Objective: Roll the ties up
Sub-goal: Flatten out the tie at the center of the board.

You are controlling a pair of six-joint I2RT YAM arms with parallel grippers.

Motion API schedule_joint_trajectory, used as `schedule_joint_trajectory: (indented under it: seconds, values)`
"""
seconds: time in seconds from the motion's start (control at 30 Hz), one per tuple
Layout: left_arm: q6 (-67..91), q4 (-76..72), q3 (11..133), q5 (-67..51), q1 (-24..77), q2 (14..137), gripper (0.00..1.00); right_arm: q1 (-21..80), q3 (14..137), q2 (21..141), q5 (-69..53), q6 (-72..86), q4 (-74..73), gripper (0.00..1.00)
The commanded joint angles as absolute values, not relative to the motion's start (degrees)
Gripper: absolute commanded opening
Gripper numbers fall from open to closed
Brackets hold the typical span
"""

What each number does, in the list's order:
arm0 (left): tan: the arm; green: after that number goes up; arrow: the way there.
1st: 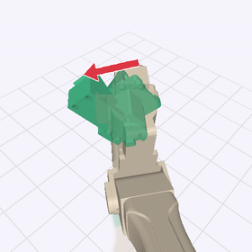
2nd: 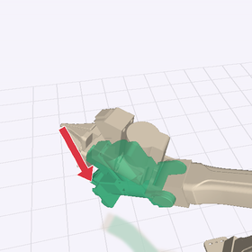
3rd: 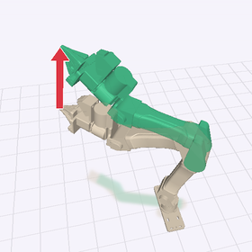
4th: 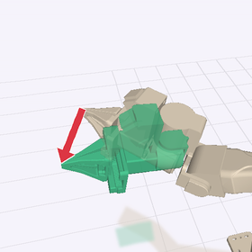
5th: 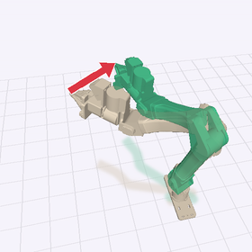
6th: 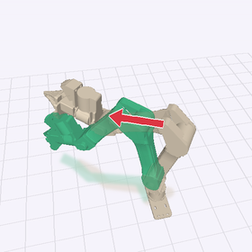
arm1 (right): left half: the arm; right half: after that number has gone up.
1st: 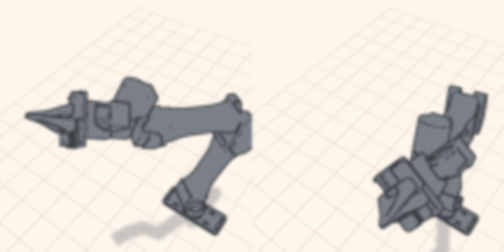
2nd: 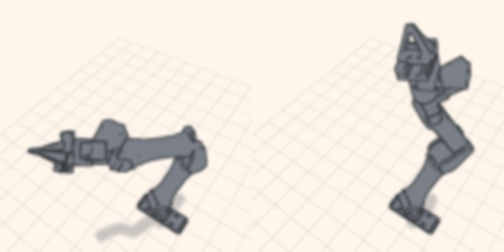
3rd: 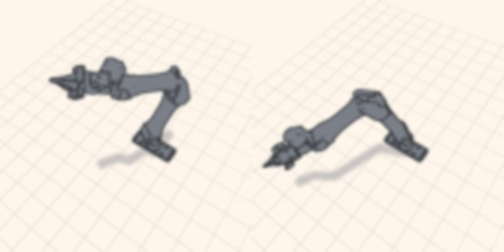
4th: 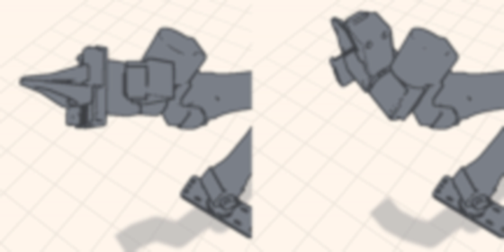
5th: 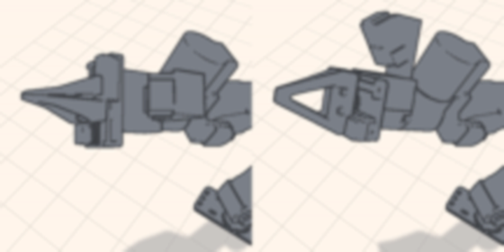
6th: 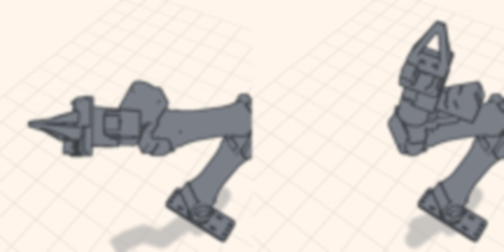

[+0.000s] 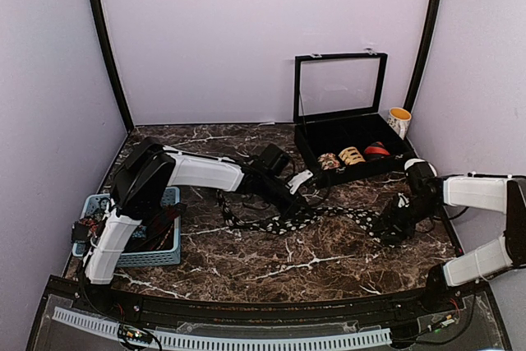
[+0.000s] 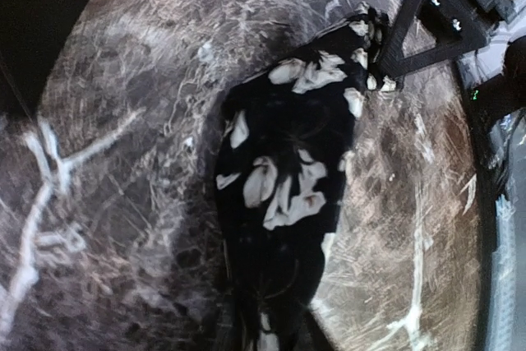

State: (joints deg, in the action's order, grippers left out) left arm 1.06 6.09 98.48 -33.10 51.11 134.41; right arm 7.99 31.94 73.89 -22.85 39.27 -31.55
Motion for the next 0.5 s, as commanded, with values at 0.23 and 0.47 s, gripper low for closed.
schedule_joint_trajectory:
  seconds: [0.23,0.47]
  values:
    - [26.9,-7.2,92.4,-66.8,51.1,132.2,0.0,-2.3,40.1,71.7,-19.2,33.3,-39.7,0.4]
    - [34.8,-6.0,89.4,-53.4,47.6,133.4,0.03,-1.1,40.9,69.0,-25.9,31.1,-37.9,0.44]
